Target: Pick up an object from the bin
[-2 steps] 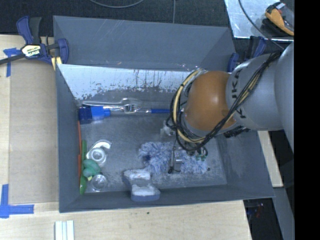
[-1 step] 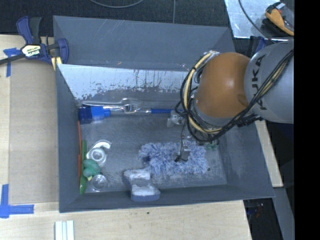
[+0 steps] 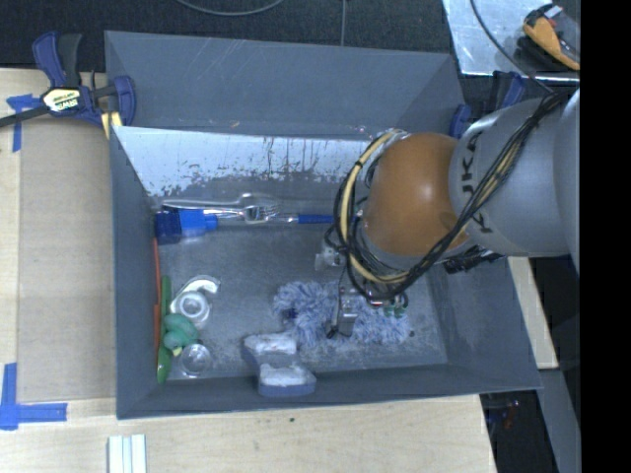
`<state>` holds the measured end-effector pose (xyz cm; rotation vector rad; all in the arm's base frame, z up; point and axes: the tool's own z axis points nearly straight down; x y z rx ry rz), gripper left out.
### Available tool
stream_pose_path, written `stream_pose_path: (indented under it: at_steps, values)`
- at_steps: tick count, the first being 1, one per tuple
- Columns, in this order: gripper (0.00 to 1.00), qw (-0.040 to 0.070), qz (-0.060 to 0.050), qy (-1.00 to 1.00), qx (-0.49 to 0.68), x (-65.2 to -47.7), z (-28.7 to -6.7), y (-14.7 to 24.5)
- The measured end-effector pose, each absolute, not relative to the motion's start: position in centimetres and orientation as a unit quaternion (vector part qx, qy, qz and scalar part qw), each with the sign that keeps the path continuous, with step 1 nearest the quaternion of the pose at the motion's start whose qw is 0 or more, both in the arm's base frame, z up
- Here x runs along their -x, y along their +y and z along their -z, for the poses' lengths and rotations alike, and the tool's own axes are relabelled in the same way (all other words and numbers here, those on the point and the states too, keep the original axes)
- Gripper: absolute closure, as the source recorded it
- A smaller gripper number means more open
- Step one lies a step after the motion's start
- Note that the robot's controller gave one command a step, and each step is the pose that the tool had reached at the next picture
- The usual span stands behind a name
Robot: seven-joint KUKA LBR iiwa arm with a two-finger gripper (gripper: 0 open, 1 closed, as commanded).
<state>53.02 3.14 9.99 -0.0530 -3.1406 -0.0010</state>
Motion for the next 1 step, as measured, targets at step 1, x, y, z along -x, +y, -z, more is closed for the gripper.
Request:
stream_pose_path:
  at_steps: [1]
  values:
    - [0.00,-0.009,0.000,-1.000,0.005,-53.36,-7.09,4.37]
